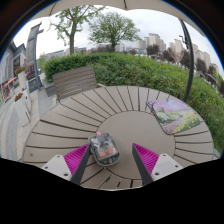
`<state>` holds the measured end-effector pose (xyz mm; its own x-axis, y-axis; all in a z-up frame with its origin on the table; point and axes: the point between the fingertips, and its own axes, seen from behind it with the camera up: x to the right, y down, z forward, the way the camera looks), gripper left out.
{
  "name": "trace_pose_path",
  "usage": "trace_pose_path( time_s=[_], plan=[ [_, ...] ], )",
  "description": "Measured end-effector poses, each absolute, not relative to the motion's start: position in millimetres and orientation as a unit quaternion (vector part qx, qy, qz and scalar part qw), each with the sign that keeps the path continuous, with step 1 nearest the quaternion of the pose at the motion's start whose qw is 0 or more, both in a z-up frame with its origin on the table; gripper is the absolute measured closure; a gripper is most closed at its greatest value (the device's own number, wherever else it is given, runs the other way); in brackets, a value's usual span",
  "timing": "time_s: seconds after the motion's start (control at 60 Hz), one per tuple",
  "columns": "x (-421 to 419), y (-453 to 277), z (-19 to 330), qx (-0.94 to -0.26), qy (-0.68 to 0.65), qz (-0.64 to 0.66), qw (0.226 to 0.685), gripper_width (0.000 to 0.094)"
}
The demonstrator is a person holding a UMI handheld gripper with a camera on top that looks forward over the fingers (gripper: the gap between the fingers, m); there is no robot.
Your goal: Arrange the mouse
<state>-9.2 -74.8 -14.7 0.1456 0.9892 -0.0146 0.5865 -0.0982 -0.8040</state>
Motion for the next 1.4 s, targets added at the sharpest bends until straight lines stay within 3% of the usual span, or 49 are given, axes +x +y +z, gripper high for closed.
trace_pose_path(
  time_s=[0.2, 0.3, 0.367, 0.517, 0.567, 0.767, 0.867, 0.967, 1.067, 1.233, 1.4],
  plan=[
    [-35, -63, -18, -0.682, -0.578, 0.299, 0.334, 0.0117],
    [-39, -60, -19, -0.686, -0.574, 0.296, 0.335, 0.0275],
    [-38, -54, -19, -0.689, -0.571, 0.287, 0.342, 0.0488],
    [-38, -58, -13, -0.687, -0.592, 0.284, 0.311, 0.0571],
    [-41, -52, 5, -0.685, -0.592, 0.290, 0.310, 0.0571],
    [-93, 35, 136, -0.652, -0.568, 0.342, 0.369, 0.0573],
    [-117, 117, 159, -0.650, -0.555, 0.329, 0.402, 0.0573],
    [-137, 182, 134, -0.674, -0.543, 0.308, 0.396, 0.0573],
    [-141, 231, 85, -0.686, -0.548, 0.283, 0.386, 0.0570],
    [-131, 251, 10, -0.696, -0.567, 0.264, 0.352, 0.0558],
    [-123, 253, -17, -0.696, -0.582, 0.260, 0.330, 0.0467]
  ],
)
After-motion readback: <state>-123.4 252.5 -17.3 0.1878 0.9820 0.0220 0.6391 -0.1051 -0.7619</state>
